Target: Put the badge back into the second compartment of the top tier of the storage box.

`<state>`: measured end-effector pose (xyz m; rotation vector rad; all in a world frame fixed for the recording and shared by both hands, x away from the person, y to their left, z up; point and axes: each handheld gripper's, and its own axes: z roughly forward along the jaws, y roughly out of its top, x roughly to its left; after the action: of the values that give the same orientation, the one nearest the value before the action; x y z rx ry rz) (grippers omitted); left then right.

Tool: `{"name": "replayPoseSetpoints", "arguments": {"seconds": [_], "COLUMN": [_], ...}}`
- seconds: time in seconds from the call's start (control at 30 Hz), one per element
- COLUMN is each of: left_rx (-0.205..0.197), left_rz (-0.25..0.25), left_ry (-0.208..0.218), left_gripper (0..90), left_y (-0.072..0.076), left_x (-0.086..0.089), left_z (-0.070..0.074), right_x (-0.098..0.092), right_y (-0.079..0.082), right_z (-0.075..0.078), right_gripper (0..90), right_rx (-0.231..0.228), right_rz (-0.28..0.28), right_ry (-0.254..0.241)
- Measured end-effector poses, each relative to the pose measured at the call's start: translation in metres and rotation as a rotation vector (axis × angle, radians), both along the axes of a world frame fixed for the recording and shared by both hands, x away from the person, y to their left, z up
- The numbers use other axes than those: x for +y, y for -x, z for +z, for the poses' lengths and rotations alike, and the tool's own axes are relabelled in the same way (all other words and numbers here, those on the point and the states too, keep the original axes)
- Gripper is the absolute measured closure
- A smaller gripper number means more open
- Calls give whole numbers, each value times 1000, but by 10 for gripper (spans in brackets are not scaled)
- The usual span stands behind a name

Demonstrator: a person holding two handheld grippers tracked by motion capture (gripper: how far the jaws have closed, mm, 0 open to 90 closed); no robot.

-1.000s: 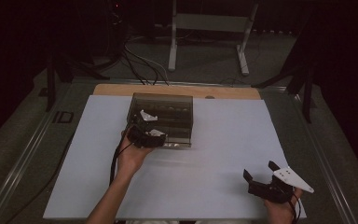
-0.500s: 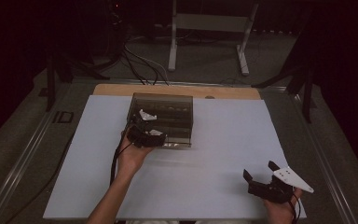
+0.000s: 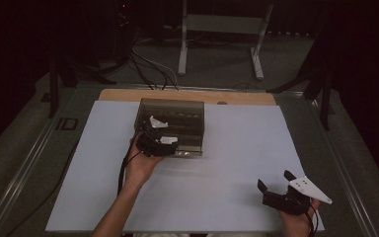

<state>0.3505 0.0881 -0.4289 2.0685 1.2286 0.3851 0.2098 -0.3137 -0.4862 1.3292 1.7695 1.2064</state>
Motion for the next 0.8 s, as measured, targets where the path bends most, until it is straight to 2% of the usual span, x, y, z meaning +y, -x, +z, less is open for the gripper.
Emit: {"name": "replayPoseSetpoints", "arguments": {"seconds": [0.27,0.7,0.77,0.8], "left_rx": [-23,-39,-36,-38], "left_rz": [-10,-50,-60,-65], "left_ry": [11,29,27,28], "left_gripper": [268,164,103,101], "left_y": [2,4,4,4], "left_x": [0,0,0,-1], "left_z": [2,5,5,5], "right_x": [0,0,0,0], "right_y": [0,0,0,0], "right_z": [0,0,0,0], "right_gripper": [0,0,0,0], "right_rx": [0,0,0,0], "right_rz": [1,0,0,-1], "right_ry": [2,2,1,1]}}
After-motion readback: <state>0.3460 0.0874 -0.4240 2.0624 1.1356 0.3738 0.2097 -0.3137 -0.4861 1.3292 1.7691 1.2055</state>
